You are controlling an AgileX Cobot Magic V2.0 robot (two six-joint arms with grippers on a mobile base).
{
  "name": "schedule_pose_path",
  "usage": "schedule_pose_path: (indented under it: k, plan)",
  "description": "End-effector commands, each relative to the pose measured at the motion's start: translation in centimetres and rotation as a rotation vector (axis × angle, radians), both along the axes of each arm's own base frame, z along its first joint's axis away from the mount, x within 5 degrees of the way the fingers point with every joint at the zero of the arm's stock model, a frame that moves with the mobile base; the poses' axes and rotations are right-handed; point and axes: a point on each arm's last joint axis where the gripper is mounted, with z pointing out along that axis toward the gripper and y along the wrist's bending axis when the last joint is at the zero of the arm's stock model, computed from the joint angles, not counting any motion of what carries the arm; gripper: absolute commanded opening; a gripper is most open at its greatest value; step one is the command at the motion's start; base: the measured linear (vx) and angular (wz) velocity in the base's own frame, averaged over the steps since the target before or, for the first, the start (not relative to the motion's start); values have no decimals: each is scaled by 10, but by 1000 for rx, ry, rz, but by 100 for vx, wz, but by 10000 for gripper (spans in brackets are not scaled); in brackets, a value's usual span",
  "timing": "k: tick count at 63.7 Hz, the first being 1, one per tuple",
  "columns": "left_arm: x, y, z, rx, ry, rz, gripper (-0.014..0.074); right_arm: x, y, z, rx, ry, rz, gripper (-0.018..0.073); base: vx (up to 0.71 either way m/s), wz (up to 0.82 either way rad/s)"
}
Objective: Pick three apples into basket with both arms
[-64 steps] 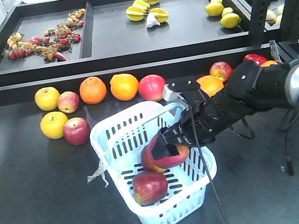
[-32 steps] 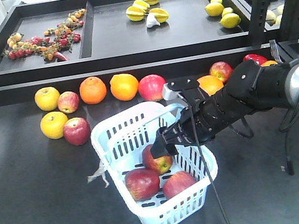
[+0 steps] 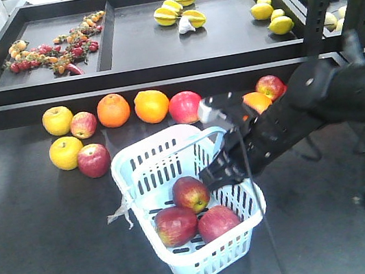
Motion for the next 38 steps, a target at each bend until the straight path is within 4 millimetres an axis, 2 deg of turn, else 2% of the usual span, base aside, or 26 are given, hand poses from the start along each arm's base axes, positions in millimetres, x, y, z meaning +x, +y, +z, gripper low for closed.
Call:
schedule_pose_path:
  k: [1, 10, 19, 29, 38]
  plan:
    - [5, -2, 13, -55, -67, 20, -6, -10, -3, 45, 44, -111, 16, -8, 0, 0]
    - [5, -2, 13, -54, -65, 20, -6, -29, -9, 71, 47, -150, 61, -6, 0, 0]
    - [5, -2, 13, -54, -65, 20, -6, -57, -21, 94, 51, -245, 53, -4, 0, 0]
    - [5, -2, 13, -52, -66, 19, -6, -104, -41, 101, 54, -360, 22, -4, 0, 0]
    - [5, -2, 13, -52, -66, 19, -6, -149, -62, 85, 49, -445, -39, -4, 0, 0]
